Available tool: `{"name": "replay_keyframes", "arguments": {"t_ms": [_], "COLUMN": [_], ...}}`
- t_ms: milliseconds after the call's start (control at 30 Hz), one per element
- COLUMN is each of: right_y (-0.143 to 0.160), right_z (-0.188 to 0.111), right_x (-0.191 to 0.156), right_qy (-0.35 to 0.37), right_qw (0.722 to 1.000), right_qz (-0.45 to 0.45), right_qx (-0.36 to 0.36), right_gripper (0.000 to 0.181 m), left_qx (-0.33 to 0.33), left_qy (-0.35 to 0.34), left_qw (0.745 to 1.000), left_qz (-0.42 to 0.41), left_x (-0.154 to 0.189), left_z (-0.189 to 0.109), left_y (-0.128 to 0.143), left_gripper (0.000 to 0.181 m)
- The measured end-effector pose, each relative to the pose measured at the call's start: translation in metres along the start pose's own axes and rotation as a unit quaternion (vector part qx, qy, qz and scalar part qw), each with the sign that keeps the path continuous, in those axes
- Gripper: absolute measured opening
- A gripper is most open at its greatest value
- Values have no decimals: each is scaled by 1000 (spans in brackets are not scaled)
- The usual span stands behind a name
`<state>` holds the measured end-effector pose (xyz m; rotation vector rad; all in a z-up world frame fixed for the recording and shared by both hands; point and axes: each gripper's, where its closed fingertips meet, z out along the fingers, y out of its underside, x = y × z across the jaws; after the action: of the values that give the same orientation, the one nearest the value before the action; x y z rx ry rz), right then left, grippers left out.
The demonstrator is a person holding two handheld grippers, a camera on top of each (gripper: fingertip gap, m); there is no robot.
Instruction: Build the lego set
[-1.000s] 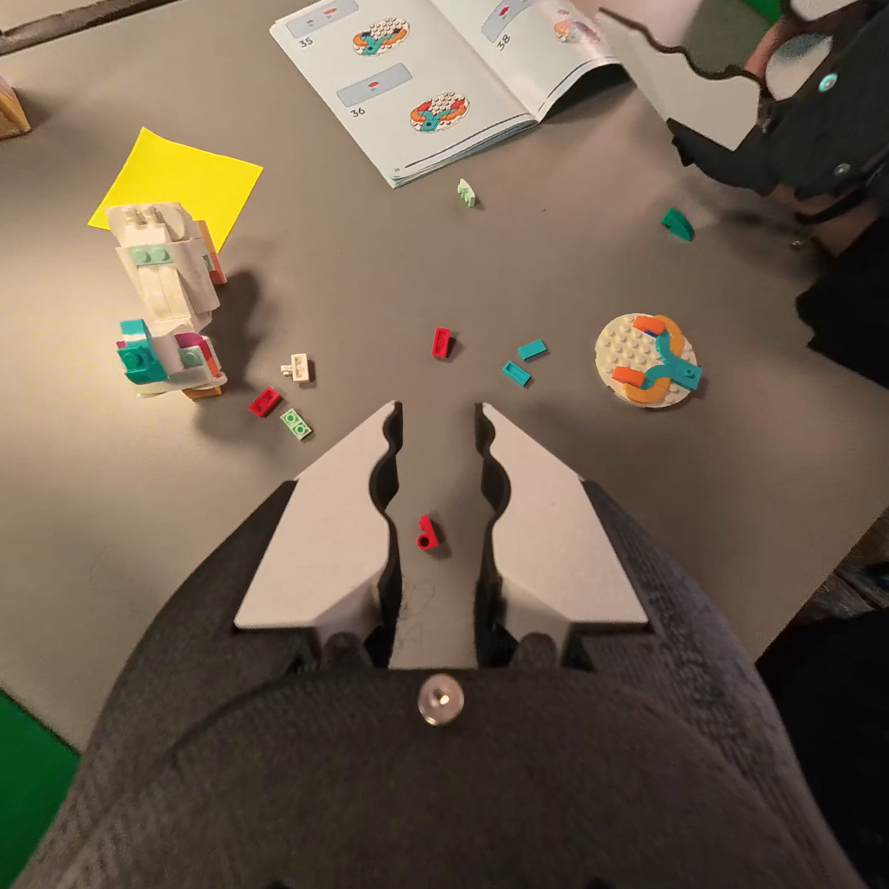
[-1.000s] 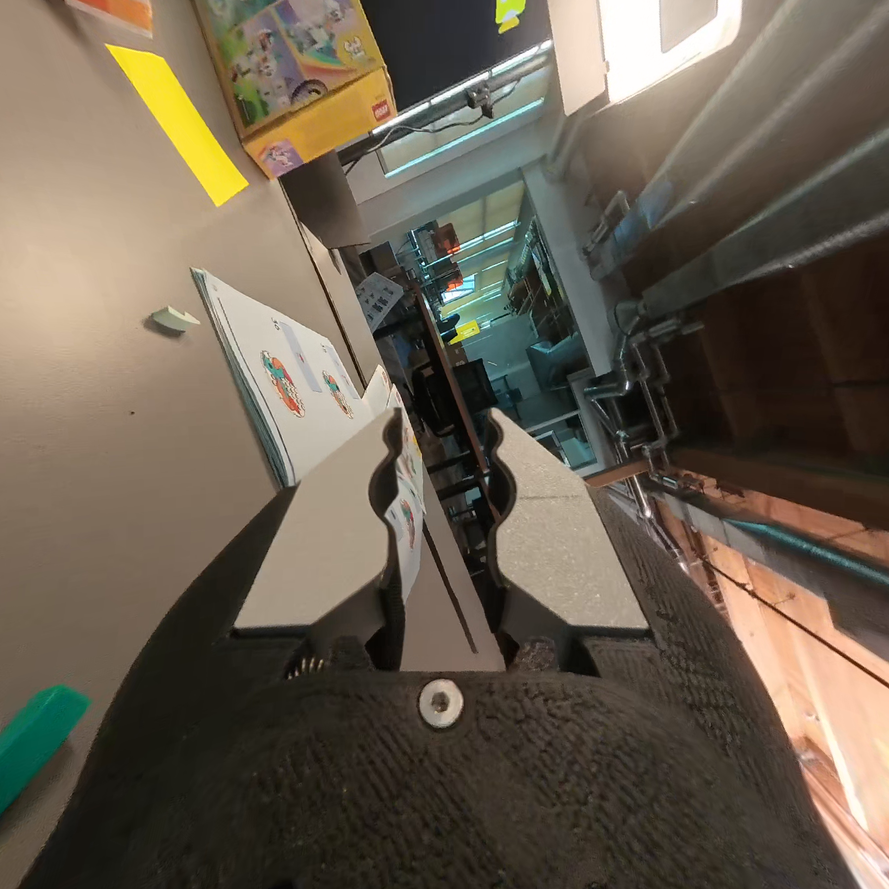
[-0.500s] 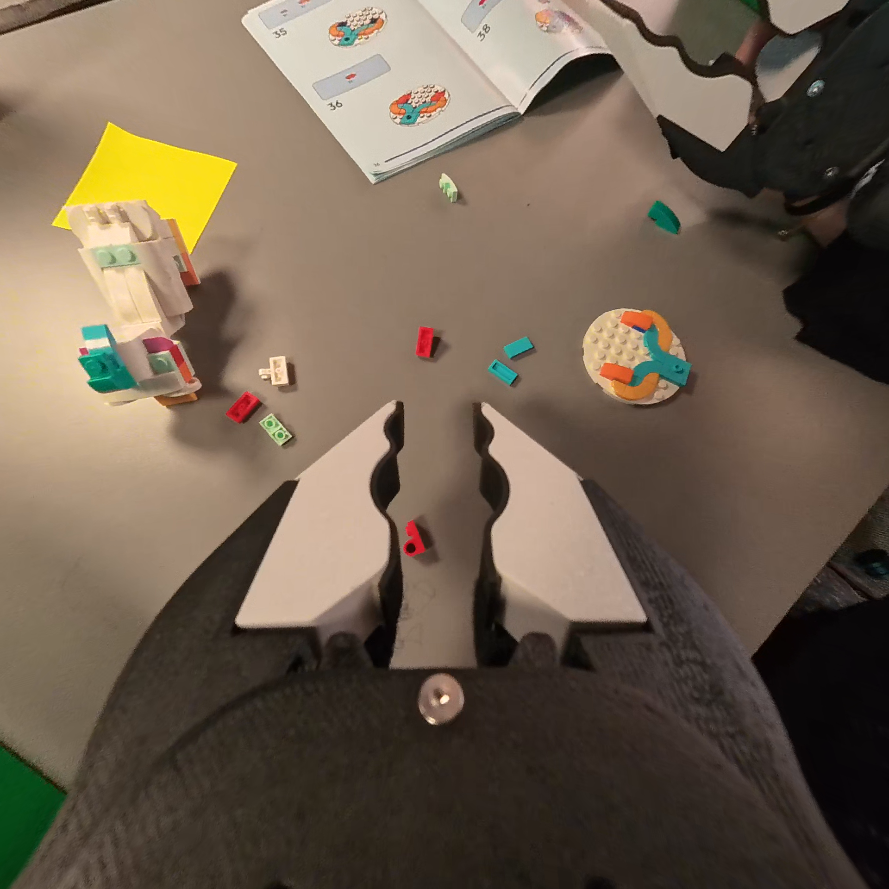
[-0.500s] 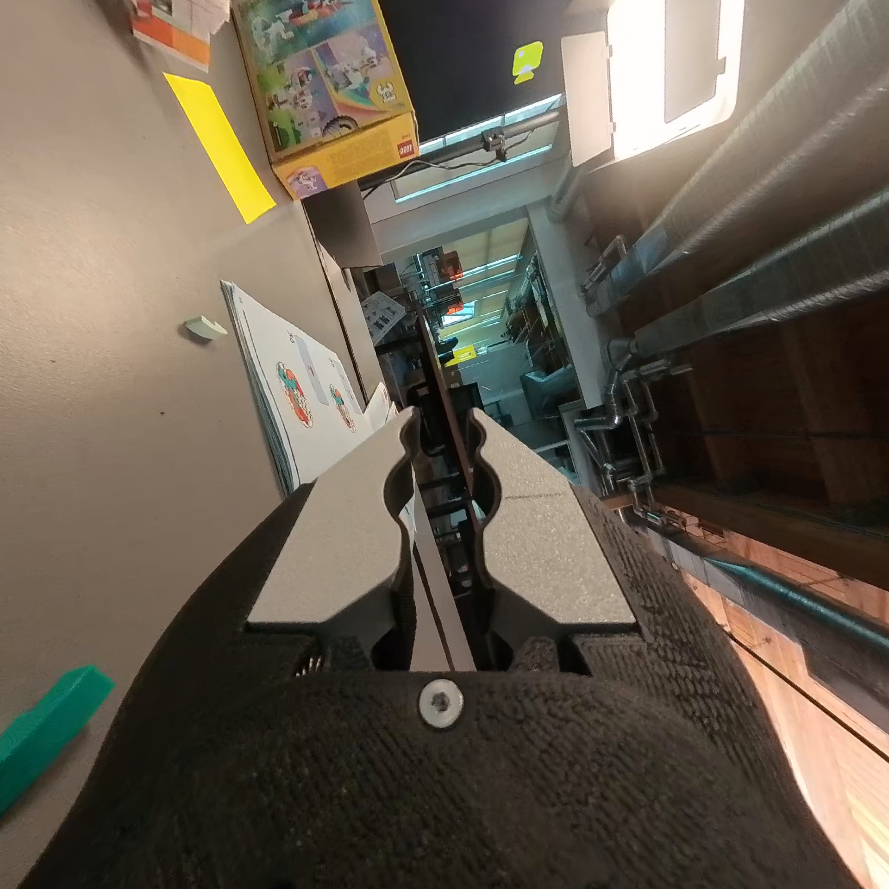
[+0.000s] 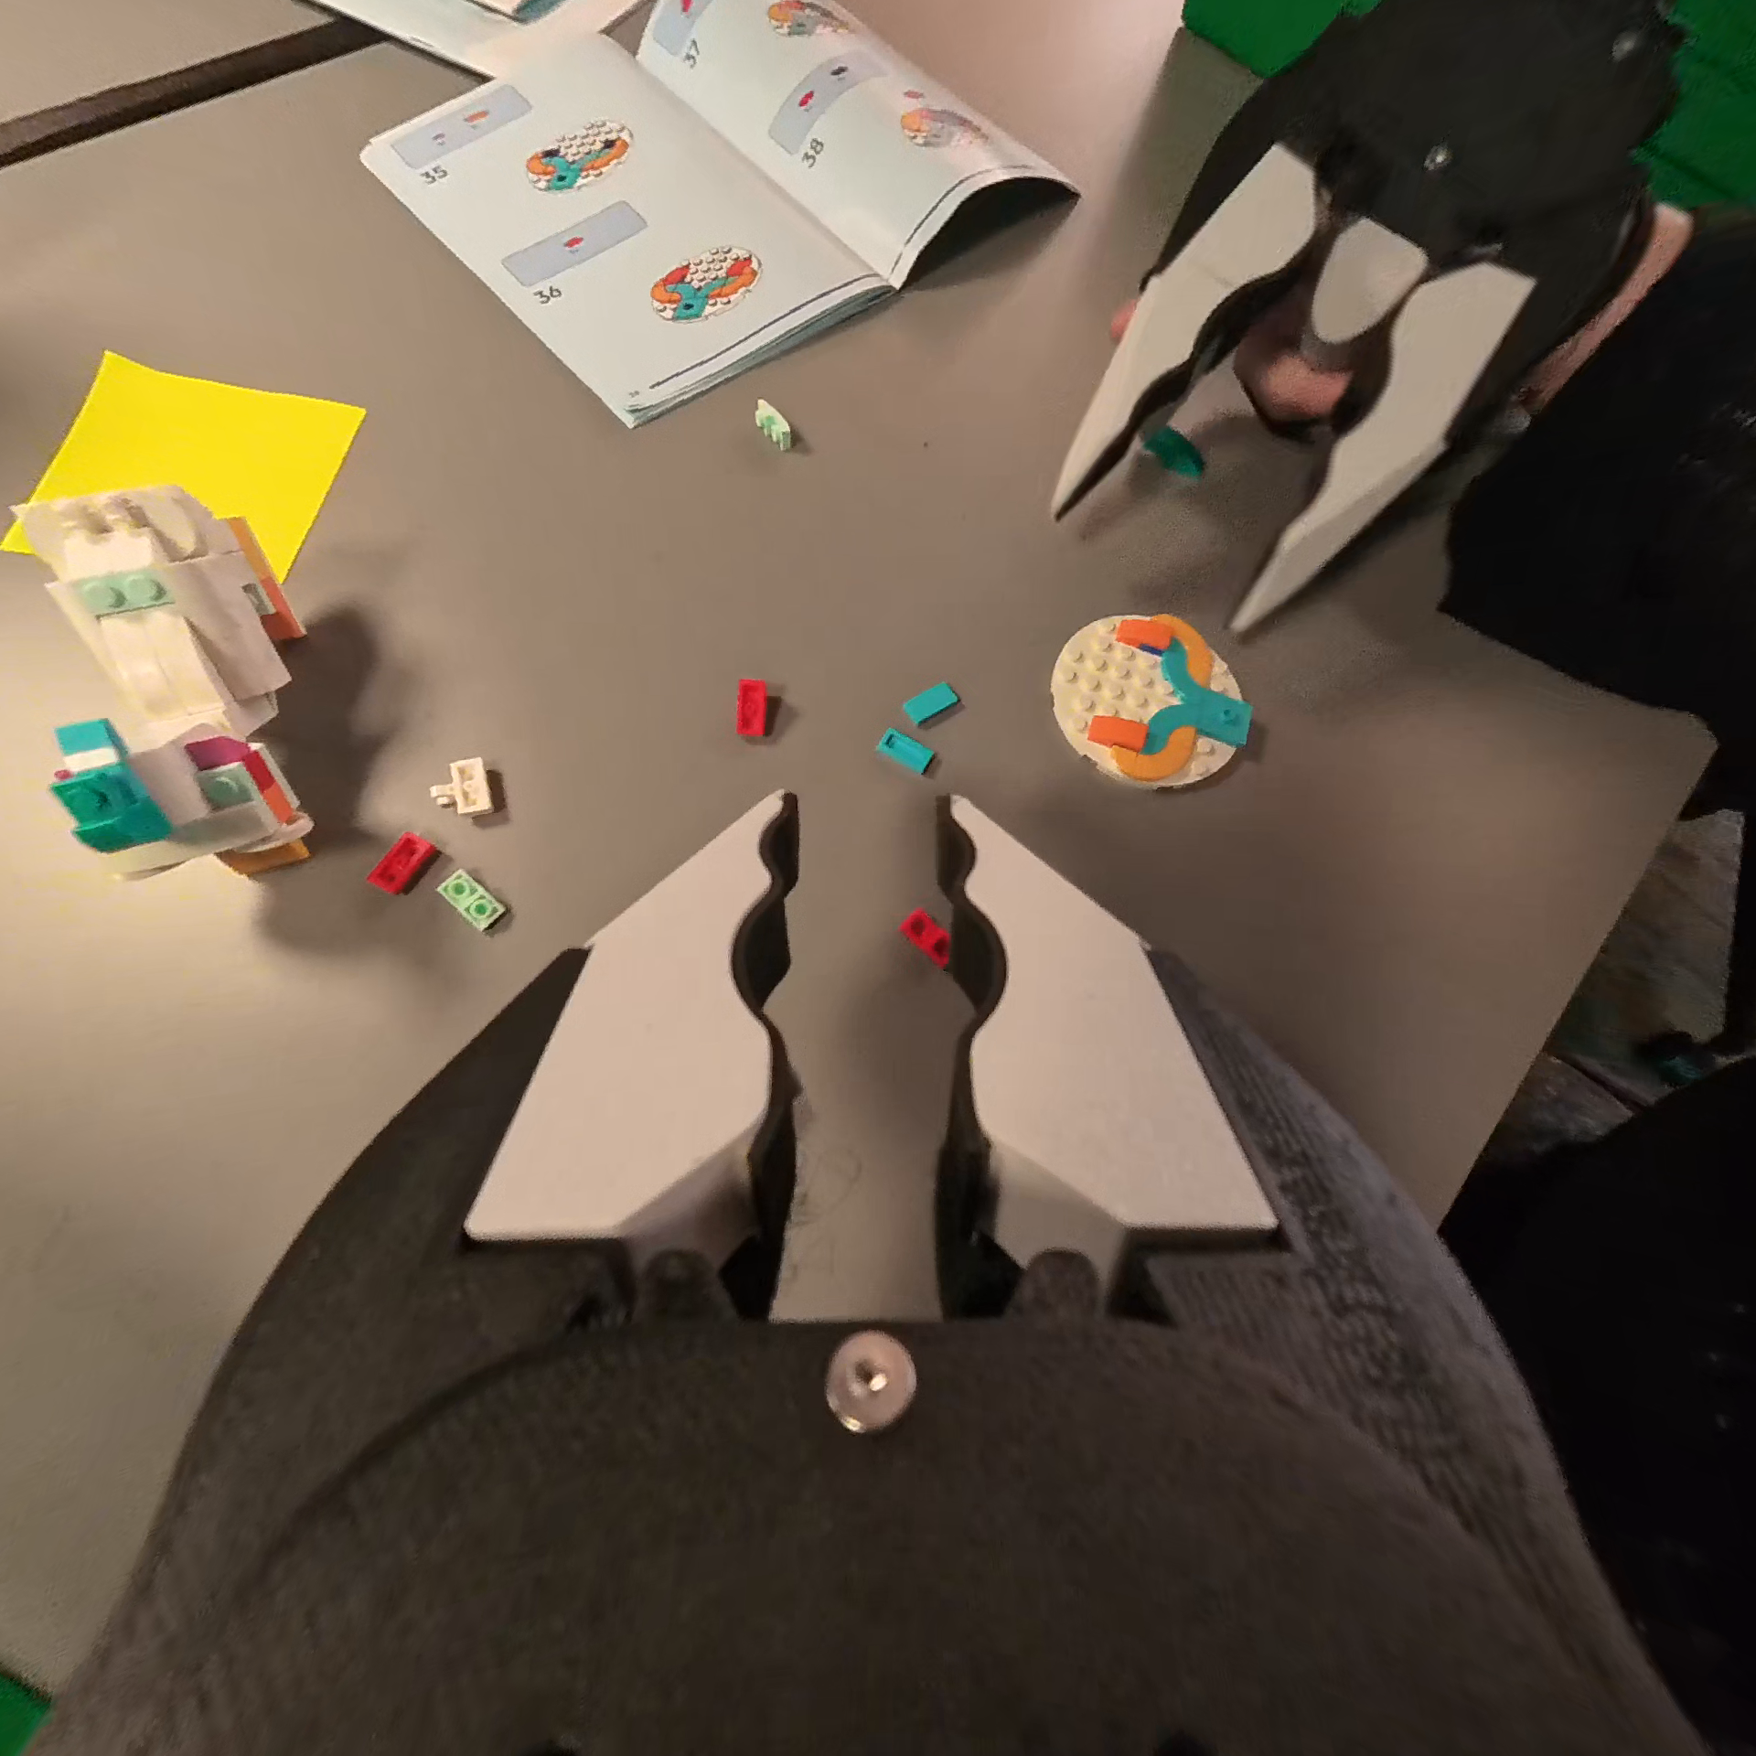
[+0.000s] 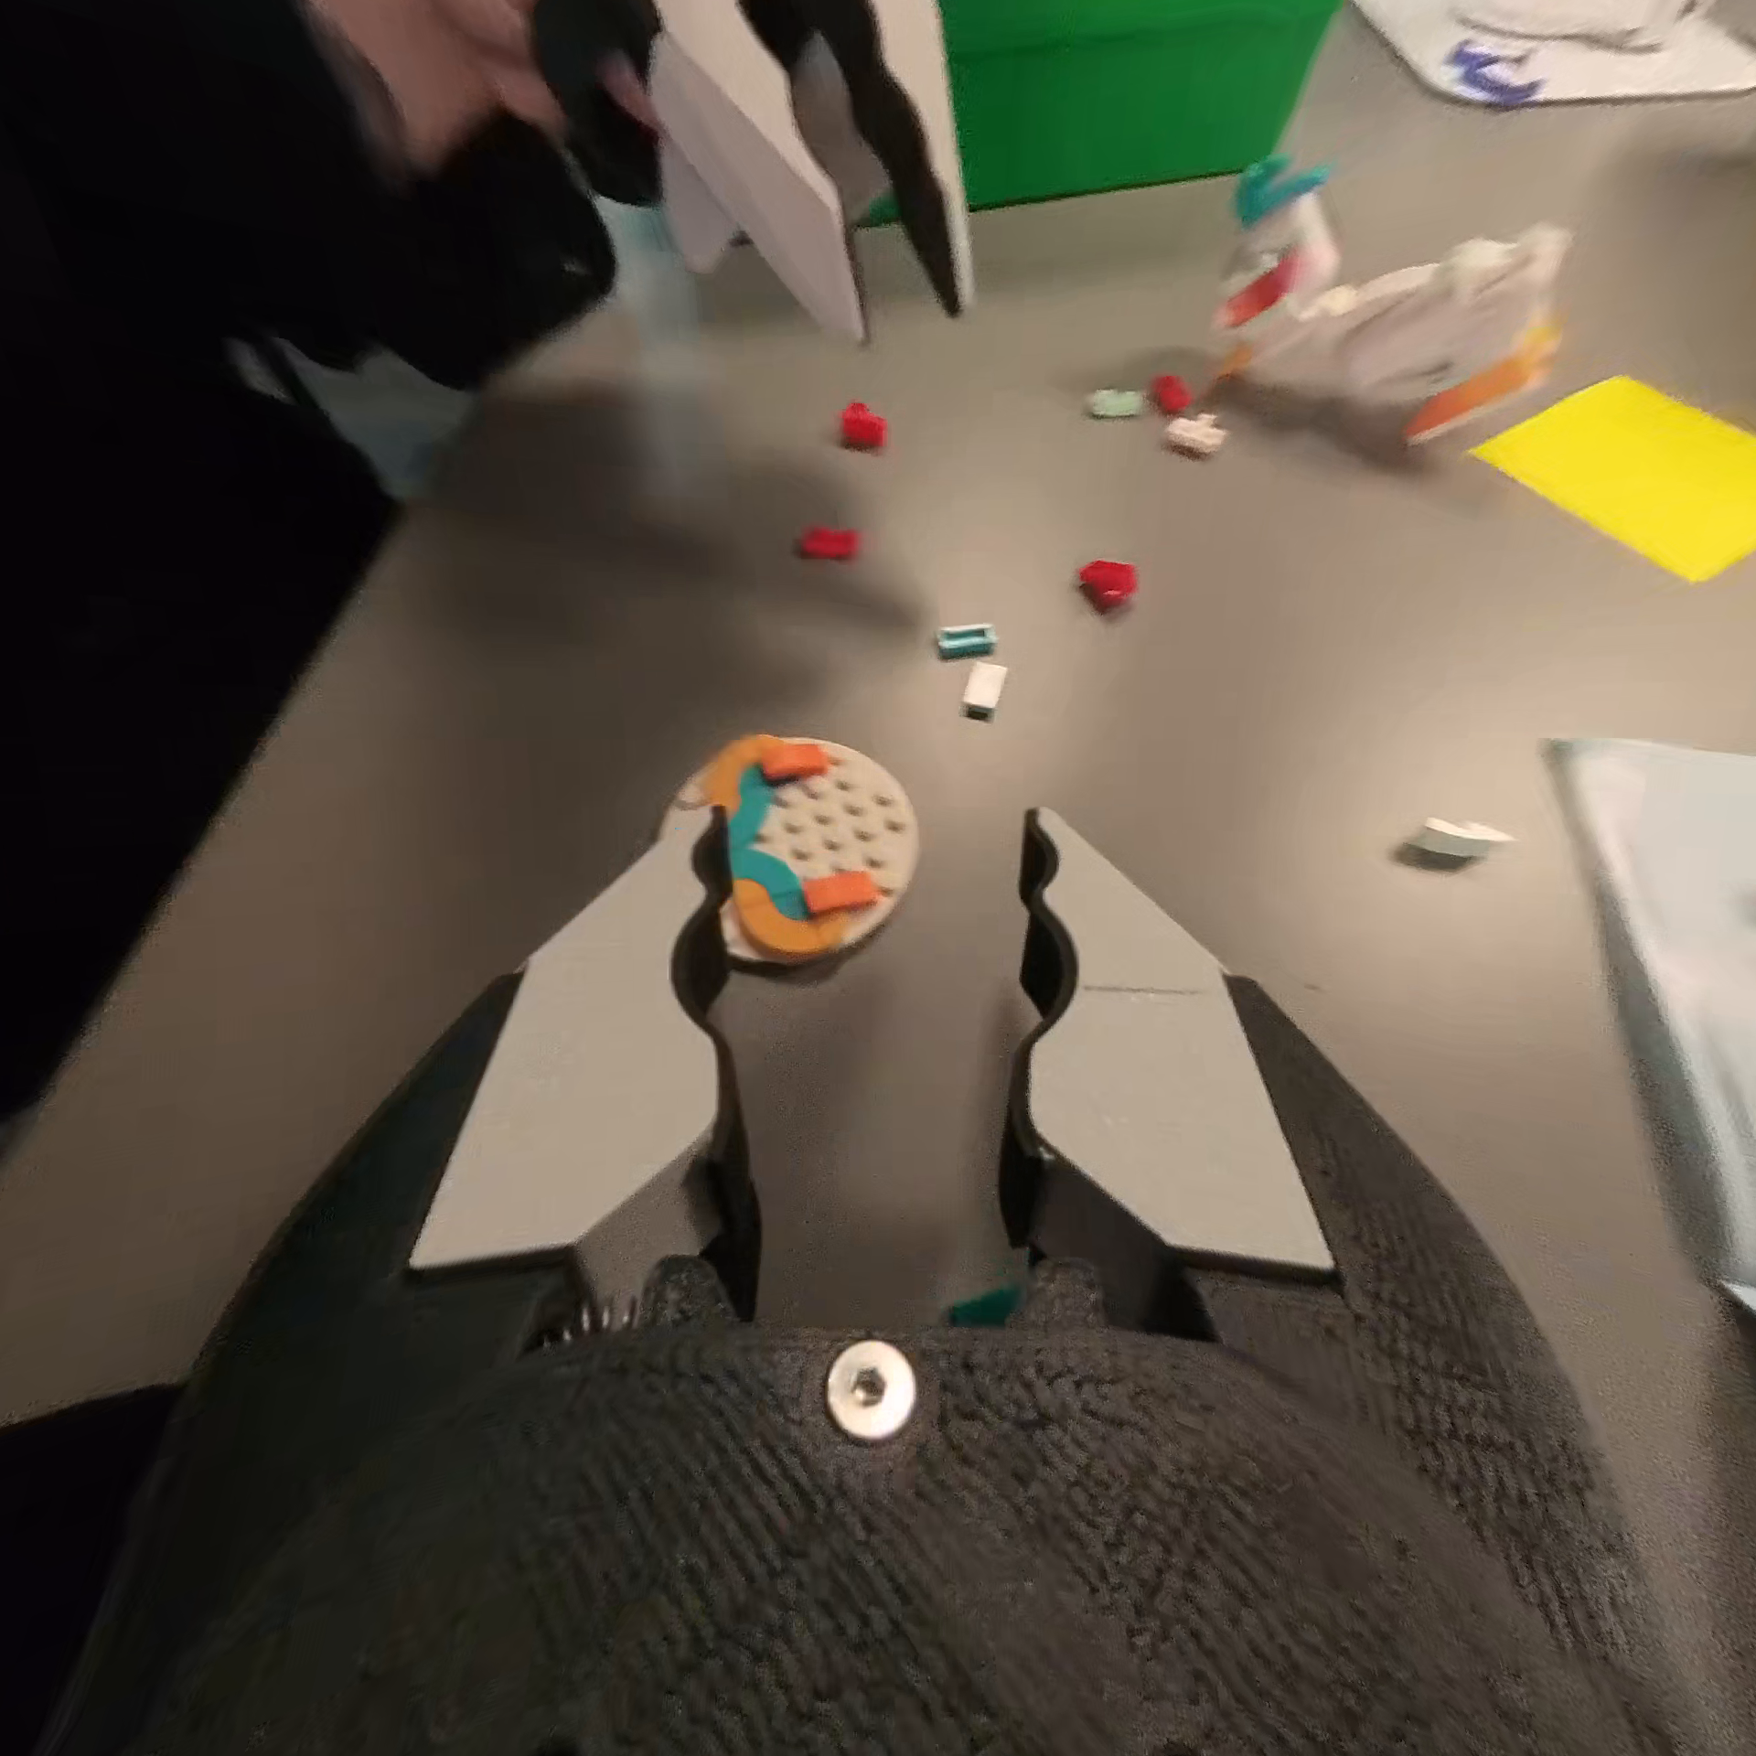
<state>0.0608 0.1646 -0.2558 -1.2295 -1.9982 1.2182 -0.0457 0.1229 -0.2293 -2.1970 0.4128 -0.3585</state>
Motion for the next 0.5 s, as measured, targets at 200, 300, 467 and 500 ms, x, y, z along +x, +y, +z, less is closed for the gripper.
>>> {"name": "replay_keyframes", "arguments": {"t_ms": [200, 300, 467, 500], "right_y": [13, 23, 24, 24], "right_z": [16, 20, 19, 20], "right_x": [-22, -24, -23, -22], "right_qy": [-35, -44, -42, -39], "right_qw": [997, 994, 994, 994], "right_qz": [-26, -21, -24, -21], "right_qx": [-69, -95, -97, -97], "right_gripper": [82, 75, 61, 61], "left_qx": [29, 39, 44, 41], "left_qy": [15, 53, 147, 156], "left_qw": [999, 998, 988, 986], "left_qz": [-21, -11, 27, 42], "left_x": [-2, 12, 47, 52], "left_z": [-13, -13, -2, 2], "left_y": [-2, -3, -4, -4], "left_gripper": [28, 29, 34, 37]}}
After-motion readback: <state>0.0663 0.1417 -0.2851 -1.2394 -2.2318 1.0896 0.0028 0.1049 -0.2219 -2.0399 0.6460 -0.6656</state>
